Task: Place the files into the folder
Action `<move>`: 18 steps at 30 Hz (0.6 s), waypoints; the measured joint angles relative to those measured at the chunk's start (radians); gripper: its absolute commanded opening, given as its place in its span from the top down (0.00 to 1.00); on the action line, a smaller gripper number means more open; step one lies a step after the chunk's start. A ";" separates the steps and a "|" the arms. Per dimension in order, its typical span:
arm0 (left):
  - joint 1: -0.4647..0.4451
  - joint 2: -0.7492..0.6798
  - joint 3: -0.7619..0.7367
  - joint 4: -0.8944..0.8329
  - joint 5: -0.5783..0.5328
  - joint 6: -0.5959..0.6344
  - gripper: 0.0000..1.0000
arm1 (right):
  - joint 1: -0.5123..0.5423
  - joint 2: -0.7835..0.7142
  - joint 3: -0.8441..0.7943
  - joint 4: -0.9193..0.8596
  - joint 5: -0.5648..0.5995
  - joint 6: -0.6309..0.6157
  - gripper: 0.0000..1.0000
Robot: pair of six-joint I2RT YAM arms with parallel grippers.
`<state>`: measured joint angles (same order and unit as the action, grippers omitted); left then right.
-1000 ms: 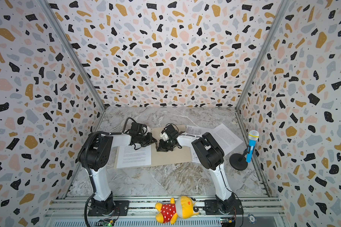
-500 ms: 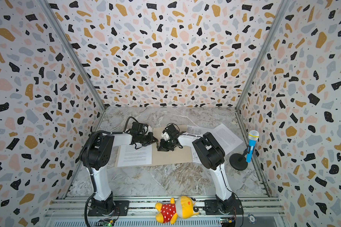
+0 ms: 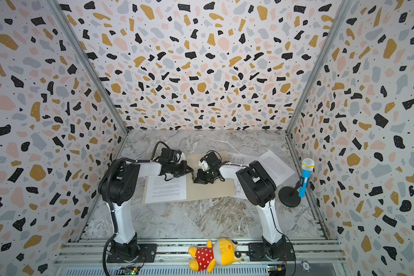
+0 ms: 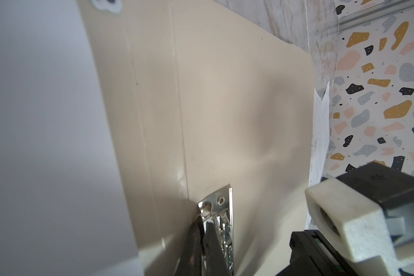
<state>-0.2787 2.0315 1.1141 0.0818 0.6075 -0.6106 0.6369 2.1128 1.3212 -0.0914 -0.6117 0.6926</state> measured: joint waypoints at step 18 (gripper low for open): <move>-0.004 0.011 0.055 -0.079 0.016 0.035 0.91 | -0.008 -0.025 0.025 -0.026 -0.031 0.100 0.78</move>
<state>-0.2829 2.0426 1.1687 0.0029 0.6231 -0.5751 0.6289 2.0880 1.3460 -0.1173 -0.6422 0.7929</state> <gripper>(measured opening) 0.074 0.088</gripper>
